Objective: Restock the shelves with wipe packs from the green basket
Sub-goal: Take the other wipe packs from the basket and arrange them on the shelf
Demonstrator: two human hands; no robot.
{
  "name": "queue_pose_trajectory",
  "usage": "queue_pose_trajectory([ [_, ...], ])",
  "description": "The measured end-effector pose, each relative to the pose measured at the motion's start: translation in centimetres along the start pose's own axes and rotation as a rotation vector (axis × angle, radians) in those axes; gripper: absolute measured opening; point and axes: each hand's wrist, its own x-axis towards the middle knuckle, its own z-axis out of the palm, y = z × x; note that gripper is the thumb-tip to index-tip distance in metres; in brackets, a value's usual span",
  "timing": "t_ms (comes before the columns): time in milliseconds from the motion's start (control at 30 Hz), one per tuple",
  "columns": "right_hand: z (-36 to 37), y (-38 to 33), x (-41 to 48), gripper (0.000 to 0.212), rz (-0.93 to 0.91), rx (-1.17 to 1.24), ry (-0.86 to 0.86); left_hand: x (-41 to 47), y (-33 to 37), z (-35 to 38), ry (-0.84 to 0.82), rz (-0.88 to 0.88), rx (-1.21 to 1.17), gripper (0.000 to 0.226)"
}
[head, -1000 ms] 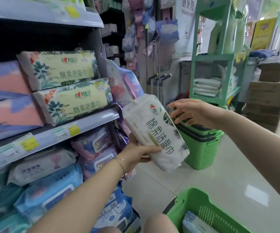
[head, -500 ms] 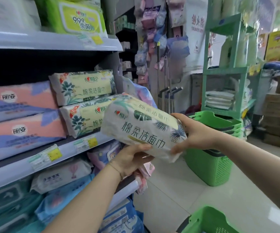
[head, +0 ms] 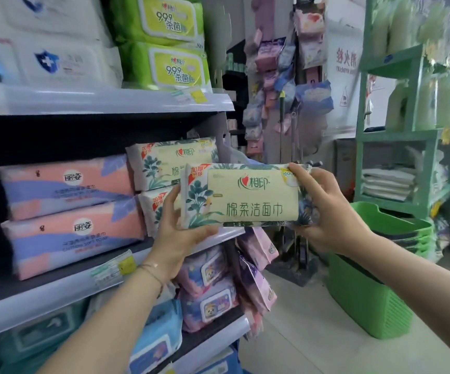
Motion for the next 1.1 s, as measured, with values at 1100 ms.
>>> queue_pose_trajectory([
  [1100, 10.9, -6.4, 15.6, 0.075, 0.110, -0.113, -0.120, 6.3, 3.3, -5.1, 0.409, 0.550, 1.463, 0.039],
])
